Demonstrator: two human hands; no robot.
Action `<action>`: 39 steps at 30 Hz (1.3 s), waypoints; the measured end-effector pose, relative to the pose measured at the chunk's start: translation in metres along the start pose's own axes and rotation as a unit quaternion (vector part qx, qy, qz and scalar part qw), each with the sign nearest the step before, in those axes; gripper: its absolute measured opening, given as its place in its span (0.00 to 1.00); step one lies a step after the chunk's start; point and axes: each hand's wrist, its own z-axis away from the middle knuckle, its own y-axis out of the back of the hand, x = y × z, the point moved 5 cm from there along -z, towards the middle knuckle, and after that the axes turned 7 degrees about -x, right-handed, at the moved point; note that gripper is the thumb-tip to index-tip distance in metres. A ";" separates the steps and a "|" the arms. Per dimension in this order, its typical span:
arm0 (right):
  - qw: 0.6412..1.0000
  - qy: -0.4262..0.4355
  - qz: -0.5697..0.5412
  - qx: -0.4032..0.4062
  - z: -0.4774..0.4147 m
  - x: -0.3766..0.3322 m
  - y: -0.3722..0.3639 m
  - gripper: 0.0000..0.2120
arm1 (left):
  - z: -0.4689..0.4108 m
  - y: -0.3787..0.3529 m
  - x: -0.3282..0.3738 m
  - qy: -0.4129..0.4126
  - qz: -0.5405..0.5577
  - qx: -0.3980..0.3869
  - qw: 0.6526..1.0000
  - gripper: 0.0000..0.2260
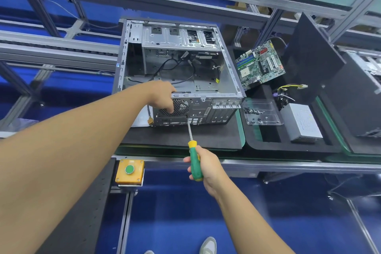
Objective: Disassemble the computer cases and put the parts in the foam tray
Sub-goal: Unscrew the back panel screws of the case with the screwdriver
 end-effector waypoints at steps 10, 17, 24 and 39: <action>0.997 0.074 0.025 0.025 -0.001 -0.002 0.003 0.10 | -0.001 -0.001 -0.002 0.008 0.009 0.002 1.000 0.33; 1.000 0.025 -0.005 0.013 -0.001 -0.002 0.001 0.11 | 0.000 0.000 0.000 -0.002 0.009 0.002 1.000 0.35; 0.997 0.073 0.012 0.028 -0.001 0.000 0.002 0.07 | 0.001 0.000 0.001 0.000 0.004 0.003 1.000 0.31; 0.997 0.075 0.021 0.021 -0.001 0.008 0.003 0.05 | 0.002 0.001 0.002 -0.008 0.019 0.004 1.000 0.31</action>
